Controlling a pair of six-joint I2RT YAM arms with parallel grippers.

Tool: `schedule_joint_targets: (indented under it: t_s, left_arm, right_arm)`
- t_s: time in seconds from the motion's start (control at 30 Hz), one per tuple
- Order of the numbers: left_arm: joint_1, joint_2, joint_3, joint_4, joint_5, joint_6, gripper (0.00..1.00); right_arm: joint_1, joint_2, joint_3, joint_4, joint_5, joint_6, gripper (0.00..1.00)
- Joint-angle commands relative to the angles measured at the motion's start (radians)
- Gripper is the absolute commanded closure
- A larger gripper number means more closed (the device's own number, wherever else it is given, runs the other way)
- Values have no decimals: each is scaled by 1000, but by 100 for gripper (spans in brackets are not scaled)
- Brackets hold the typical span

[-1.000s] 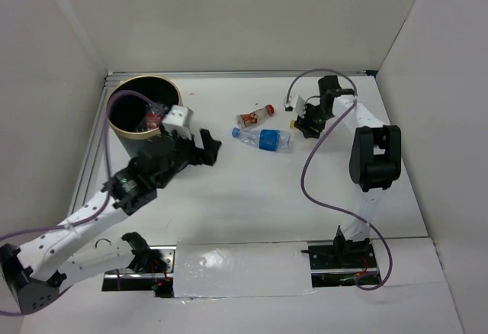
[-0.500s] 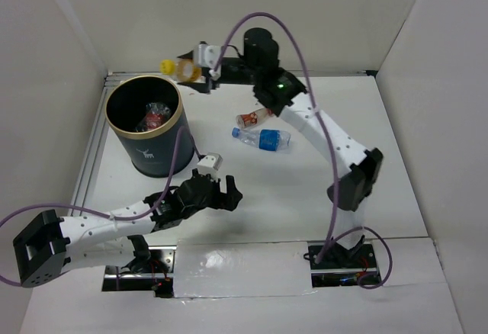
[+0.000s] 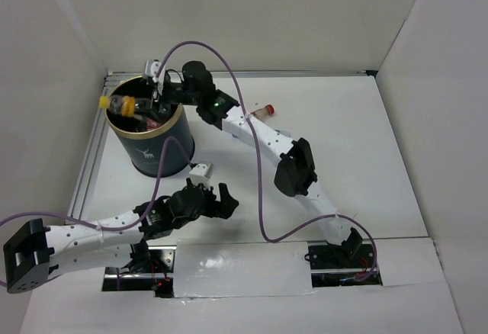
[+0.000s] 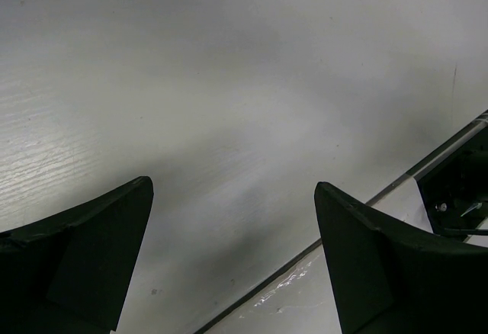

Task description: Put the plastic bottles in the bin

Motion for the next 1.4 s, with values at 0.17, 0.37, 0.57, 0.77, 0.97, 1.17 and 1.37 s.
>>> schedule_joint_targets:
  t_s: [0.17, 0.37, 0.57, 0.77, 0.97, 1.17, 1.37]
  left_arm:
    - [-10, -2, -13, 37, -33, -36, 0]
    - [-10, 80, 43, 66, -33, -36, 74]
    - [-10, 149, 115, 8, -55, -36, 22]
    - [-10, 158, 137, -29, -64, -36, 16]
    - [-10, 109, 128, -77, -84, -36, 16]
    - [-10, 63, 88, -109, -96, -54, 16]
    - [-10, 54, 77, -128, -96, -63, 16]
  right_arm:
    - [-142, -193, 67, -31, 155, 85, 11]
    - [-364, -389, -202, -448, 36, -120, 91]
    - [-401, -471, -552, -724, 174, -482, 0]
    - [-421, -394, -611, -865, 218, -624, 0]
    - [-440, -313, -673, -879, 310, -710, 0]
    - [-458, -290, -744, -904, 355, -763, 4]
    - [-467, -305, -799, -954, 357, -835, 42]
